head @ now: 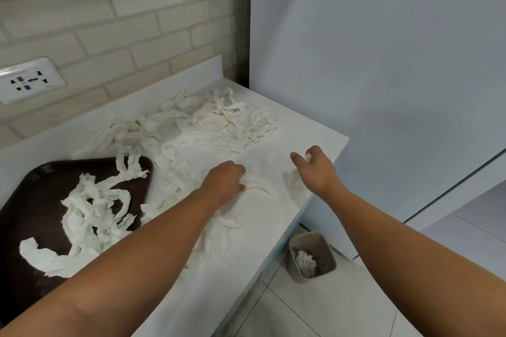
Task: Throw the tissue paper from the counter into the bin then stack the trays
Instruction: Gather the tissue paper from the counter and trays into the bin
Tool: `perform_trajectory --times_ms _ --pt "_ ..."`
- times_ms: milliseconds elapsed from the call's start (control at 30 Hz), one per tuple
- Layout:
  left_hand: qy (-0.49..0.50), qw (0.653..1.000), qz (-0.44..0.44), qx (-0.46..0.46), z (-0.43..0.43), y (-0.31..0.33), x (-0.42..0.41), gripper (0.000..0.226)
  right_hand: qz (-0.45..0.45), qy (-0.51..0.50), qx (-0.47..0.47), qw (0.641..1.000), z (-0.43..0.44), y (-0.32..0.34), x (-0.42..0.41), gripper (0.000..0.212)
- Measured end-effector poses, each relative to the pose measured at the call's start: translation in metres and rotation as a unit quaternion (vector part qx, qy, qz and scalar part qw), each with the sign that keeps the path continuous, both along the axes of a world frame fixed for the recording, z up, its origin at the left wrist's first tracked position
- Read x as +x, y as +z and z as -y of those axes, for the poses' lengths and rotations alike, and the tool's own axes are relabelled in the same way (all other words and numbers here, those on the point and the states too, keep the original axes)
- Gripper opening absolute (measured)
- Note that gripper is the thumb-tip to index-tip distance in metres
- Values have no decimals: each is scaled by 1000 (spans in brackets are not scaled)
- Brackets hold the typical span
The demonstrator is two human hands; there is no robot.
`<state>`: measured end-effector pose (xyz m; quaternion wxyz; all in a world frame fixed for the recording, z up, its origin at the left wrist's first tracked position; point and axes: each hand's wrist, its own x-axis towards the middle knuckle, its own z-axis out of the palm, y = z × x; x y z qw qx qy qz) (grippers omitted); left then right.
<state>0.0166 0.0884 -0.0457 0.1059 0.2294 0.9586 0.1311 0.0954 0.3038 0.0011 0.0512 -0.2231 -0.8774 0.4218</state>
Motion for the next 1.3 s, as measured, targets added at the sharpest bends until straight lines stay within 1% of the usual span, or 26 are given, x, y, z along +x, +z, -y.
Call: perform_trajectory --times_ms 33,100,167,233,267,333,400,433,467,533,567,600,667,700,733,767,833,900,1000,1100,1167,1233,1300 --pt "-1 1000 -2 -2 -1 -2 -1 44 15 5 18 1000 -2 -5 1 36" --pt "0 1000 -14 5 -3 -3 -2 31 26 8 -1 1000 -7 -14 1 26" --pt "7 999 -32 32 -3 1 -3 21 27 -10 -82 996 -9 -15 2 13" --pt "31 995 -39 90 -1 10 -7 17 19 -38 -169 985 -10 -10 4 11" --pt "49 990 -28 126 -1 17 -9 15 16 -42 -175 984 -12 -9 4 12" --pt "84 973 32 212 -1 31 -14 12 16 -33 -141 989 -15 -9 3 12" --pt "124 938 118 302 -2 45 -16 15 16 -13 -92 996 -19 -8 2 11" --pt "142 919 146 337 -3 52 -17 19 11 -5 -64 998 -20 -7 1 14" --pt "157 904 165 363 -5 58 -18 23 6 1 -39 999 -22 -6 1 21" --pt "179 879 189 399 -9 69 -18 29 -13 5 -26 1000 -26 -3 1 42" --pt "189 870 198 410 -14 74 -18 31 -24 7 -29 999 -29 -3 1 49" --pt "199 861 207 419 -19 78 -18 30 -30 8 -30 999 -32 -2 2 52" --pt "214 851 224 424 -32 84 -15 26 -34 10 -24 999 -42 0 1 45" --pt "208 861 218 410 -40 87 -12 30 -34 7 -27 999 -48 3 1 39" --pt "192 880 195 389 -48 87 -11 36 -33 4 -38 999 -55 4 1 33" --pt "172 901 164 364 -56 87 -9 37 -33 2 -60 998 -63 6 1 27" --pt "140 923 130 333 -74 86 -2 38 -36 3 -112 993 -79 11 5 15" --pt "114 933 121 320 -97 85 4 39 -32 -4 -157 987 -99 16 12 11" --pt "103 927 139 332 -139 81 15 26 -19 -21 -199 980 -135 19 25 13" --pt "107 918 161 346 -185 78 32 13 -4 -21 -151 988 -178 13 38 8" --pt "91 918 169 348 -216 71 43 8 2 -21 -124 992 -205 8 47 5" --pt "65 929 163 325 -245 61 54 9 10 -20 -98 995 -230 0 57 10" --pt "48 944 139 296 -272 47 62 11 19 -19 -75 997 -253 -7 67 20"
